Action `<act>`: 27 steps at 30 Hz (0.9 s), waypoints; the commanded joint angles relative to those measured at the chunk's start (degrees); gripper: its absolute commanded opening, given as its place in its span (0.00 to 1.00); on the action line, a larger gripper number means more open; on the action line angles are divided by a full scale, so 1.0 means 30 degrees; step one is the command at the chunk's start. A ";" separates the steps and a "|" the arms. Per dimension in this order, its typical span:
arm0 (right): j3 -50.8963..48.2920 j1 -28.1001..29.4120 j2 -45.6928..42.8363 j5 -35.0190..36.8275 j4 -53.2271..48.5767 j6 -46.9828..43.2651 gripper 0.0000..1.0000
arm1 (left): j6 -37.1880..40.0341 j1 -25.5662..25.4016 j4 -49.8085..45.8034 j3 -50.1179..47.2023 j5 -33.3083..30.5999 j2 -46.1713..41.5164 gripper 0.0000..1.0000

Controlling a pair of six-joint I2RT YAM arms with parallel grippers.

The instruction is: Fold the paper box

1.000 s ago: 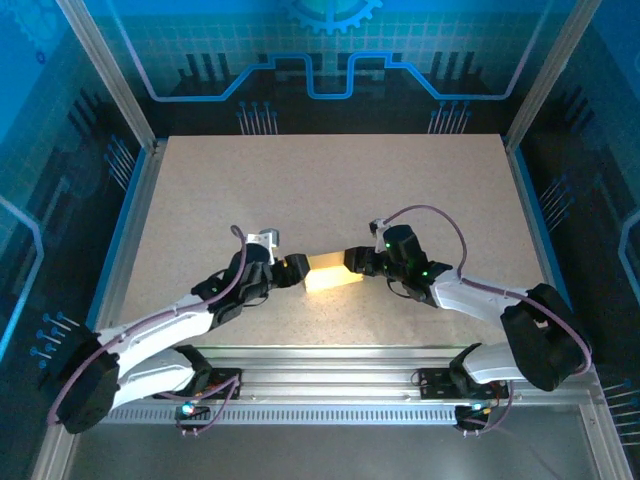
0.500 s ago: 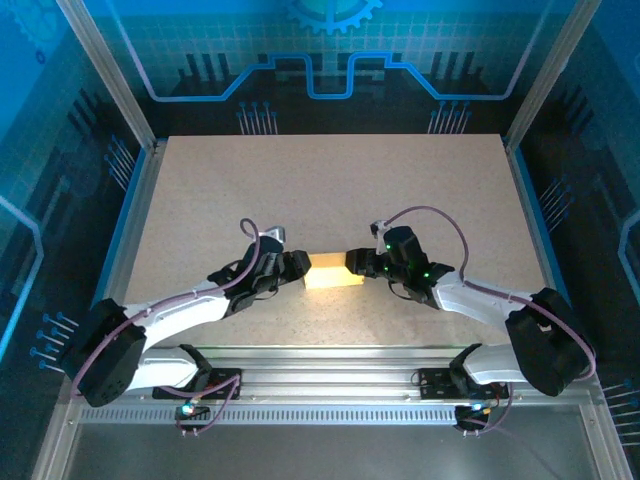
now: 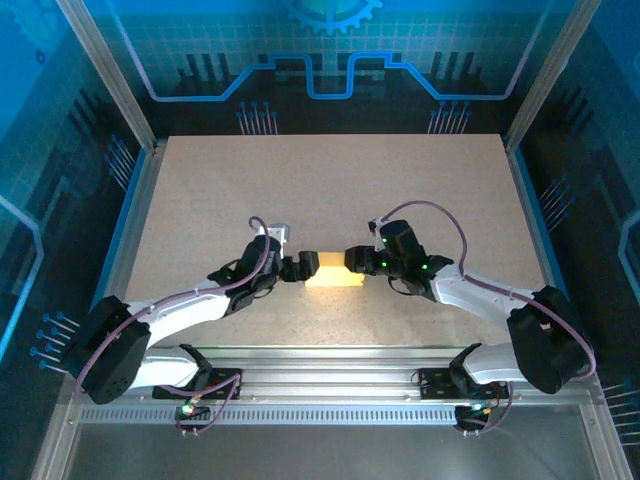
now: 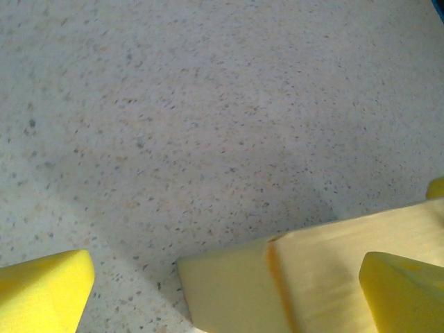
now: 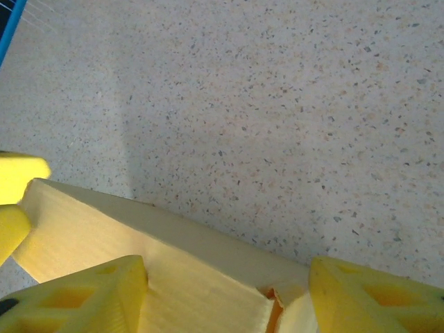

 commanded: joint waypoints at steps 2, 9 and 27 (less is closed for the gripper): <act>0.0954 -0.0012 0.0229 0.0273 -0.4392 -0.0845 0.73 | 0.4712 0.0068 -0.3934 0.2255 -0.1379 -0.1015 0.99; 0.3298 -0.0647 -0.0353 -0.1936 -0.5477 -0.8435 0.89 | 0.4400 0.2044 -0.5332 0.3010 0.0988 -0.1841 0.99; 1.4421 0.0751 0.9133 -0.4695 -1.6652 -2.3051 0.89 | 0.3452 0.5474 -0.5300 0.1065 0.4113 -0.4319 0.99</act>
